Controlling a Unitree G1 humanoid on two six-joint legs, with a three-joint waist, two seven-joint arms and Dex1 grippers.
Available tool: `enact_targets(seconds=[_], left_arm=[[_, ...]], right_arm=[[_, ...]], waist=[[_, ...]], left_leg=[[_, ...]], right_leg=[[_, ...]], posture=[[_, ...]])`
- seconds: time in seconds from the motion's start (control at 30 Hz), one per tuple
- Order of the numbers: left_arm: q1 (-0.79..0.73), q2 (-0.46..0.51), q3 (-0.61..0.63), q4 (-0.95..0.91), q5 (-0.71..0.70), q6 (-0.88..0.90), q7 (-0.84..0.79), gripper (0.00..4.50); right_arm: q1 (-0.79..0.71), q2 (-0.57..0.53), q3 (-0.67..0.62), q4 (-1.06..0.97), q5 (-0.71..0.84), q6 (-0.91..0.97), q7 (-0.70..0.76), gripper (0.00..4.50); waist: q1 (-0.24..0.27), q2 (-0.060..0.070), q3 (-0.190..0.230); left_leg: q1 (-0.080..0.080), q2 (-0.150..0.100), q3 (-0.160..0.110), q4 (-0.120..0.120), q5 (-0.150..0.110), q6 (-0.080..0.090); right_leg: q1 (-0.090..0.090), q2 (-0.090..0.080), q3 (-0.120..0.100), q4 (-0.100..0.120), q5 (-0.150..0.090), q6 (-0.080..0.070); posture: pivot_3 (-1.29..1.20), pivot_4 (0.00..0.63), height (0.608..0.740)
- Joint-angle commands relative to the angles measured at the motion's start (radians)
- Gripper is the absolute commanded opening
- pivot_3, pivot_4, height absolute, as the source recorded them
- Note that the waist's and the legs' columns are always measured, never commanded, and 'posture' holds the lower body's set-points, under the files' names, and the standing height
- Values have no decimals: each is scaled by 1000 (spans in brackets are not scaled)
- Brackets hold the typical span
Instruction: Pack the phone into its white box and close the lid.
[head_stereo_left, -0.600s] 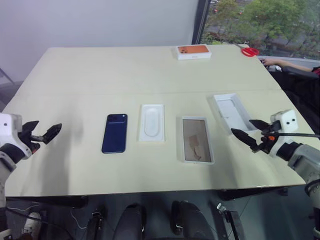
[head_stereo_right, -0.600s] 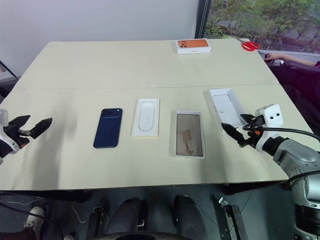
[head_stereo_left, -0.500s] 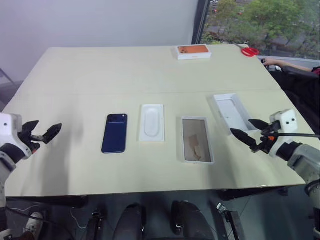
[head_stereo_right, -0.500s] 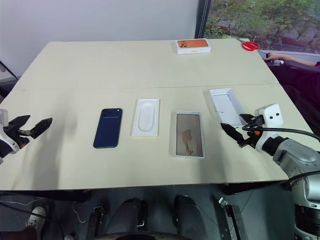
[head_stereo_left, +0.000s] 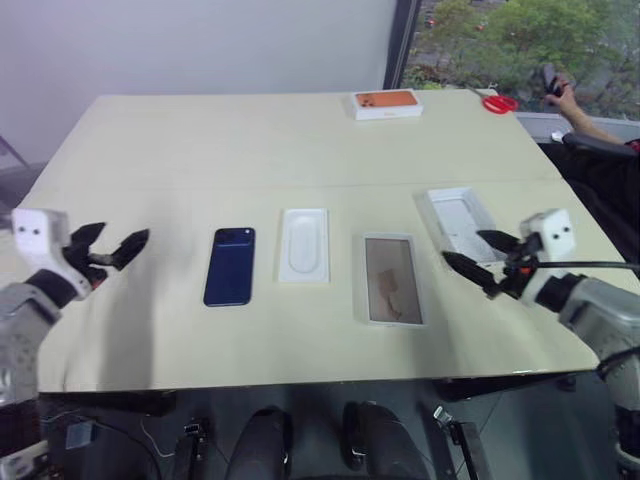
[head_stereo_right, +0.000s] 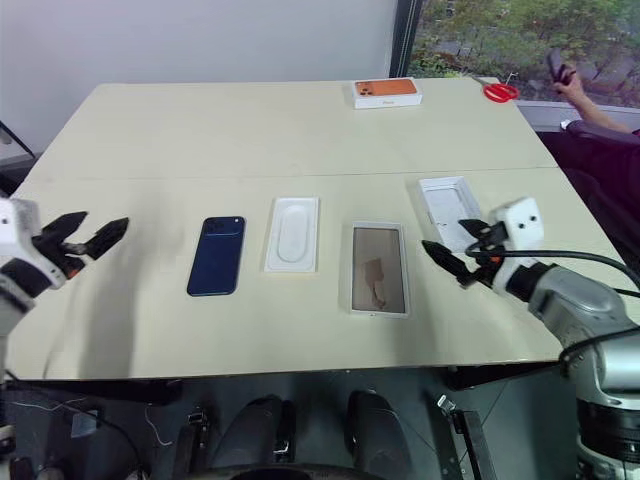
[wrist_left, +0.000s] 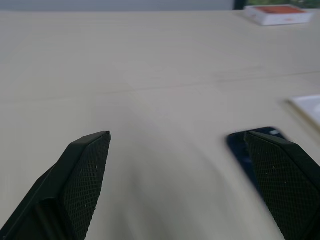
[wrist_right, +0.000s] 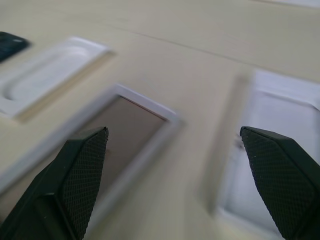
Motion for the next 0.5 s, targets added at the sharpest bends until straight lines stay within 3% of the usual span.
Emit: enact_targets(seconds=[0.03,0.27,0.37,0.5], left_arm=[[2,-23,-28,-71,-17,17,27,4500],[-18,-65,-48,-131,-89,113,76,4500],[-110,-138,-152,-208,-147,274,192,4500],[-269,-244,-187,-174,-165,461,385,4500]], right_arm=[[-19,11,11,-42,14,1,-12,4415],[-20,16,47,-90,31,22,-6,4415],[-24,10,97,-133,12,16,-1,4415],[-30,-12,173,-222,-12,24,-1,4415]], waist=[[0,0,0],[0,0,0],[7,0,0],[2,-1,0]], left_leg=[[0,0,0,0,0,0],[0,0,0,1,0,0],[0,-1,-1,1,0,0],[0,-3,-3,2,0,0]], right_leg=[[0,0,0,0,0,1],[0,1,0,1,0,0],[1,1,0,1,0,1],[3,1,0,0,2,5]], posture=[[0,150,740],[0,150,740],[0,150,740],[0,150,740]])
